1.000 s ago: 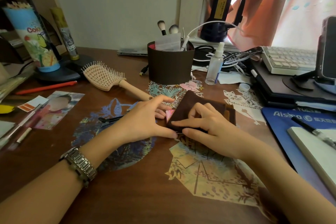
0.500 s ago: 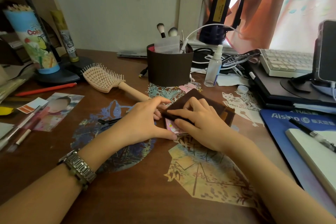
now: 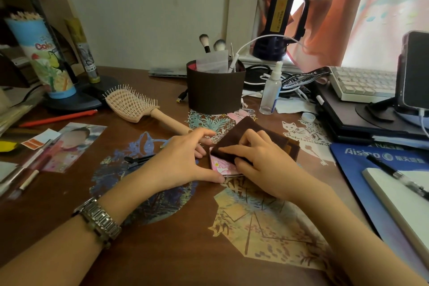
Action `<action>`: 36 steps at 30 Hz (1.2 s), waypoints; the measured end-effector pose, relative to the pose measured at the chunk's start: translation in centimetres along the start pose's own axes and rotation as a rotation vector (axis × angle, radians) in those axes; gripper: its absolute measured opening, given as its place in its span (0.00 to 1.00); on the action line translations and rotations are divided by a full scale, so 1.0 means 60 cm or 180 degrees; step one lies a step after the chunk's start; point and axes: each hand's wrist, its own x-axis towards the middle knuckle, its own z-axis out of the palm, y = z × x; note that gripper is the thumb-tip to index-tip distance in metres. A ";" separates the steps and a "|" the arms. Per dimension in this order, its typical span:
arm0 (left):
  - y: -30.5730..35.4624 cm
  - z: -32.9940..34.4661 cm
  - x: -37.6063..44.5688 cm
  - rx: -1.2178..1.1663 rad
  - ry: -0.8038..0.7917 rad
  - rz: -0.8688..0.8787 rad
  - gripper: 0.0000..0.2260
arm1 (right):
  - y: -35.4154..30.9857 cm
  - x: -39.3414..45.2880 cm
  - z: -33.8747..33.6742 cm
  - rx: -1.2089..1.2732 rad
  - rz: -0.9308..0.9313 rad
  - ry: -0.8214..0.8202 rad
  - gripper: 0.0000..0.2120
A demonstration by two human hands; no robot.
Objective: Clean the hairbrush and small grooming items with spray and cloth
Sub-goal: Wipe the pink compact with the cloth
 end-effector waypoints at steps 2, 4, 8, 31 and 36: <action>-0.003 0.001 0.000 0.0015 0.0003 0.0023 0.44 | 0.006 -0.009 -0.008 0.0134 -0.0025 -0.0108 0.19; -0.004 0.003 0.000 0.0036 -0.0006 0.0050 0.43 | 0.014 -0.022 -0.016 0.0331 -0.0051 -0.0238 0.19; -0.002 0.003 -0.003 0.0055 0.0018 0.0121 0.42 | 0.030 -0.037 -0.031 0.0793 -0.0035 -0.0583 0.18; 0.058 0.016 0.079 -0.0626 -0.0518 -0.0182 0.17 | 0.120 -0.054 -0.031 0.2026 0.1039 0.0309 0.17; 0.065 0.025 0.096 -0.0994 -0.0548 -0.0187 0.18 | 0.121 -0.056 -0.030 0.2131 0.1103 0.0379 0.18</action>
